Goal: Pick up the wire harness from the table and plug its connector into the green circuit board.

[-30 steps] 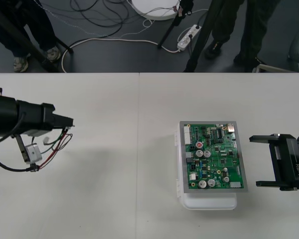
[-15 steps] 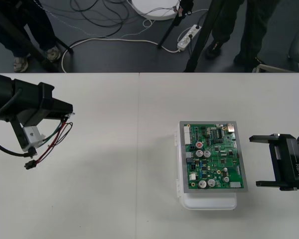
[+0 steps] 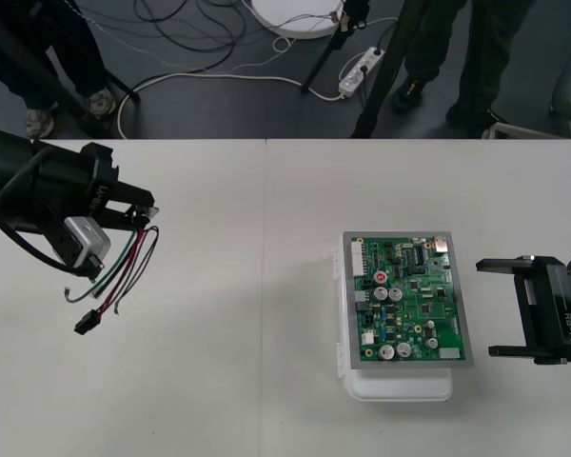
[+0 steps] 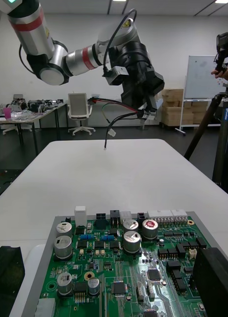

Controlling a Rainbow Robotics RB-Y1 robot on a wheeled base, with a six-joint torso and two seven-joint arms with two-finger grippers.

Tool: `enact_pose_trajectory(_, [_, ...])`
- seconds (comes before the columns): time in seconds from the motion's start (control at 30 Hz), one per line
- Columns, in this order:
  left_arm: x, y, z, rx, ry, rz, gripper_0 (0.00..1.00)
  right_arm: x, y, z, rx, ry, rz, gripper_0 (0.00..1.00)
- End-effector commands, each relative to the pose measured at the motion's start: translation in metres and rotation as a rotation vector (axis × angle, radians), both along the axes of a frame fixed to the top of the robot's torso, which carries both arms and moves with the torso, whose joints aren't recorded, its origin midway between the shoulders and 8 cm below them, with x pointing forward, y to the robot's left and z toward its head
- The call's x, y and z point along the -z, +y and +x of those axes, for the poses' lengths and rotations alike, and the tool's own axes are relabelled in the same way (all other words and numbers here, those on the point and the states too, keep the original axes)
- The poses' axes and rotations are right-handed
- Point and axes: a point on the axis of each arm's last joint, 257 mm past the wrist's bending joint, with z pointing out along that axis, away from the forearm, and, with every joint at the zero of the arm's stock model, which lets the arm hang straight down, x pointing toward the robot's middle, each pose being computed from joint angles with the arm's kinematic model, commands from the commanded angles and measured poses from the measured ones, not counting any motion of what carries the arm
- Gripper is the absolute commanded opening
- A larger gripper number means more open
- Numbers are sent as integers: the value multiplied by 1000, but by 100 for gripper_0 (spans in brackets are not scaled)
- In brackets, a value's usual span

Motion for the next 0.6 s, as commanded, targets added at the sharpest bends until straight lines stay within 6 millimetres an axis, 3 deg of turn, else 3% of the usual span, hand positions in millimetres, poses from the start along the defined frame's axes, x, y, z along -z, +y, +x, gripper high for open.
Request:
enact_pose_trajectory(0.03, [-15, -16, -14, 28, -24, 19, 0, -11, 5, 4, -17, 7, 22, 100])
enact_pose_trajectory(0.6, [-42, -69, -6, -136, 28, -229, 0, -12, 5, 5, -19, 10, 23, 100])
